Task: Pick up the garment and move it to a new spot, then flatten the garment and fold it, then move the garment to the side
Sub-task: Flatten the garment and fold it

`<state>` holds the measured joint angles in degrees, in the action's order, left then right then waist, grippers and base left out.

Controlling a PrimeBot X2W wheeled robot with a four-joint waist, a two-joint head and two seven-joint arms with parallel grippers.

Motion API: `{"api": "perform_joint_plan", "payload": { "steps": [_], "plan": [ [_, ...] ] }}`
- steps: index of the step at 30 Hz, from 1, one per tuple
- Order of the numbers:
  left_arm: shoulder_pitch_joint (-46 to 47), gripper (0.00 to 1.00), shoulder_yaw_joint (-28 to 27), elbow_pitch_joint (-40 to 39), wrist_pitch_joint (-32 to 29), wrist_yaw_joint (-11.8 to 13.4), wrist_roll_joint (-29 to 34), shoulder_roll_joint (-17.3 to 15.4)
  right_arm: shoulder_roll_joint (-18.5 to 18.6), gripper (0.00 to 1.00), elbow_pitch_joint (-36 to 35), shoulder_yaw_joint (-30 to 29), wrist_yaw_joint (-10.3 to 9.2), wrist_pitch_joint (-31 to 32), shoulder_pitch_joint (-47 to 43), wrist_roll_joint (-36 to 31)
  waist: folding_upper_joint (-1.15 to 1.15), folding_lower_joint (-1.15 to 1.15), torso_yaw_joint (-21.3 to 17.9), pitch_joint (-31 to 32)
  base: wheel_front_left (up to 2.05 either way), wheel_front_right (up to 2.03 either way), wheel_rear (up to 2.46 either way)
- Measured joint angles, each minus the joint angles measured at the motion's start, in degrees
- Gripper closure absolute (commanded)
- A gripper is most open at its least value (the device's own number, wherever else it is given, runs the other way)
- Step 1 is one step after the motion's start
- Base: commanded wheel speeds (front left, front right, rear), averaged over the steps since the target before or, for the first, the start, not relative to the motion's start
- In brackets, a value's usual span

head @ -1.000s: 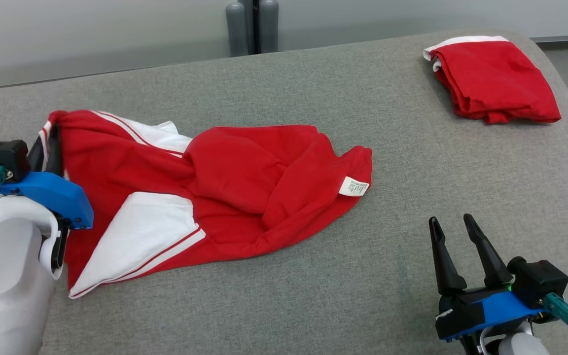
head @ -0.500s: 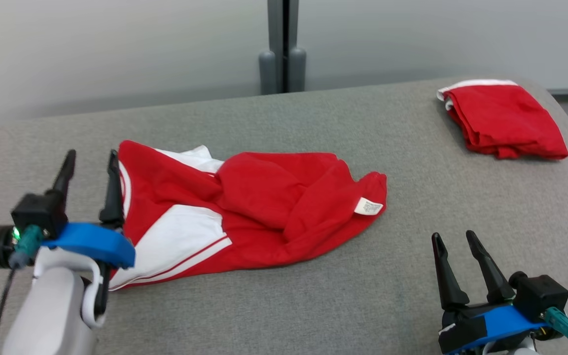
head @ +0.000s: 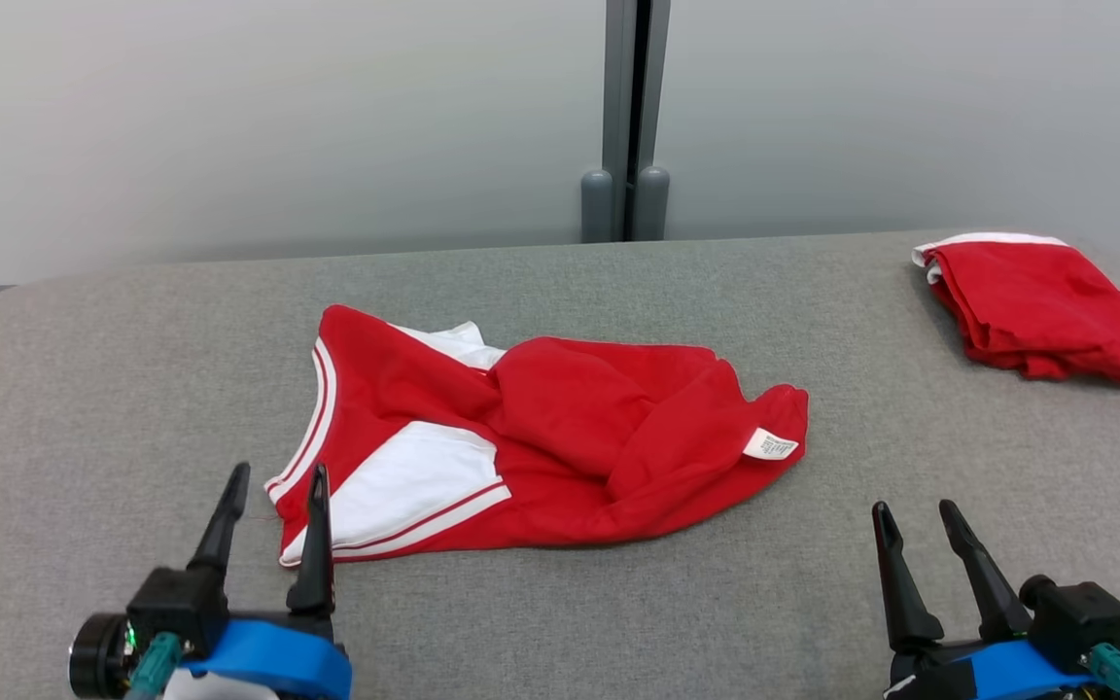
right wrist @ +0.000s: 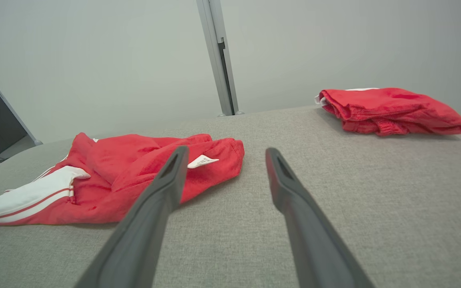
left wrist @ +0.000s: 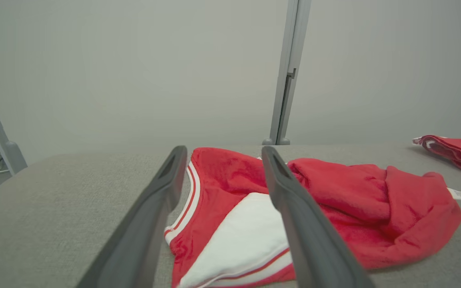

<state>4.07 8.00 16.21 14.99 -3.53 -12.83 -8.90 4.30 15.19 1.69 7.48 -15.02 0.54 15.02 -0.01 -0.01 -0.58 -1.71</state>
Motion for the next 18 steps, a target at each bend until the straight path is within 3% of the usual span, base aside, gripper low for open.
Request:
{"api": "perform_joint_plan", "payload": {
  "steps": [18],
  "plan": [
    [-6.16, 0.0, -6.17, -2.26, 0.0, -0.68, 4.36, 3.11, -0.36, 0.0, 0.91, -1.23, 0.0, -0.01, -2.6, 0.15, 0.01, 0.0, 0.46, 1.41, 0.0, 0.0, 0.0]
  ]
}}
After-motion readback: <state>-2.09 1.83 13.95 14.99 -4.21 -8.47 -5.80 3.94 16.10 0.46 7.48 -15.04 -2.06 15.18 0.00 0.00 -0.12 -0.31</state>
